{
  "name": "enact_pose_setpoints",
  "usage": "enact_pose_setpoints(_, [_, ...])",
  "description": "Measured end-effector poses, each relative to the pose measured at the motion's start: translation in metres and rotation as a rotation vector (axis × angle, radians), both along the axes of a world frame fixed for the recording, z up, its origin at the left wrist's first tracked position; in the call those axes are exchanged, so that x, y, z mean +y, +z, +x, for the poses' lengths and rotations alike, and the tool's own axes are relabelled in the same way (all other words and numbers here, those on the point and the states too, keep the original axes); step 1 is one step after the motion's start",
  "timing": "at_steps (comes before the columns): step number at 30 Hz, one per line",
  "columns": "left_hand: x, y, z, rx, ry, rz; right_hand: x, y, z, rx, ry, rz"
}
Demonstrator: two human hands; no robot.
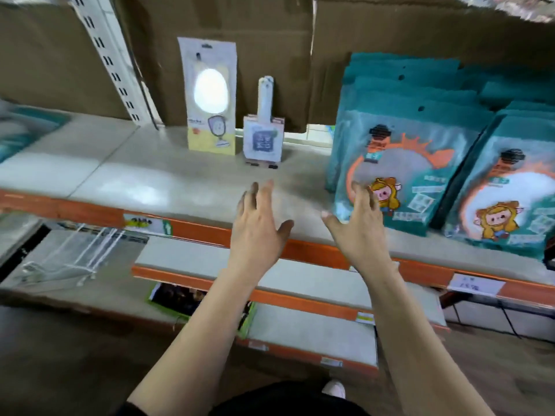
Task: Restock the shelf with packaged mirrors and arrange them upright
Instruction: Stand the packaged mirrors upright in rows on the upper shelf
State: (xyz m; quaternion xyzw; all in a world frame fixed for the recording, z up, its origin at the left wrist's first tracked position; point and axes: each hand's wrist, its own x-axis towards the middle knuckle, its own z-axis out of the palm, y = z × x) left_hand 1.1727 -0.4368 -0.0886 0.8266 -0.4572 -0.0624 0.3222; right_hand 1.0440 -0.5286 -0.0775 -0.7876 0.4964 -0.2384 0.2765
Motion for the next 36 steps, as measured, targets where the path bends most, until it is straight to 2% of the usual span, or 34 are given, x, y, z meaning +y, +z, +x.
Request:
enact_pose_setpoints(6, [0.097, -0.002, 0.071, 0.048, 0.125, 0.017, 0.08, 0.0, 0.089, 0.039, 0.219, 0.037])
enact_pose_setpoints(13, [0.224, -0.015, 0.144, 0.107, 0.434, 0.082, 0.187, -0.004, 0.195, 0.118, 0.608, 0.073])
enact_pose_setpoints(19, [0.305, -0.022, 0.179, 0.149, 0.655, 0.08, 0.255, -0.008, 0.261, 0.171, 0.854, 0.094])
enact_pose_setpoints(23, [0.34, -0.027, 0.208, 0.135, 0.821, 0.113, 0.278, -0.01, 0.302, 0.163, 0.962, 0.08])
enact_pose_setpoints(26, [0.365, -0.028, 0.246, 0.129, 0.939, 0.171, 0.286, -0.013, 0.346, 0.182, 1.011, -0.005])
enact_pose_setpoints(31, [0.398, -0.036, 0.308, 0.237, 1.041, 0.235, 0.287, -0.019, 0.422, 0.192, 1.065, -0.14])
enact_pose_setpoints(36, [0.43, -0.021, 0.382, 0.256, 1.172, 0.094, 0.299, -0.007, 0.519, 0.081, 1.122, -0.122])
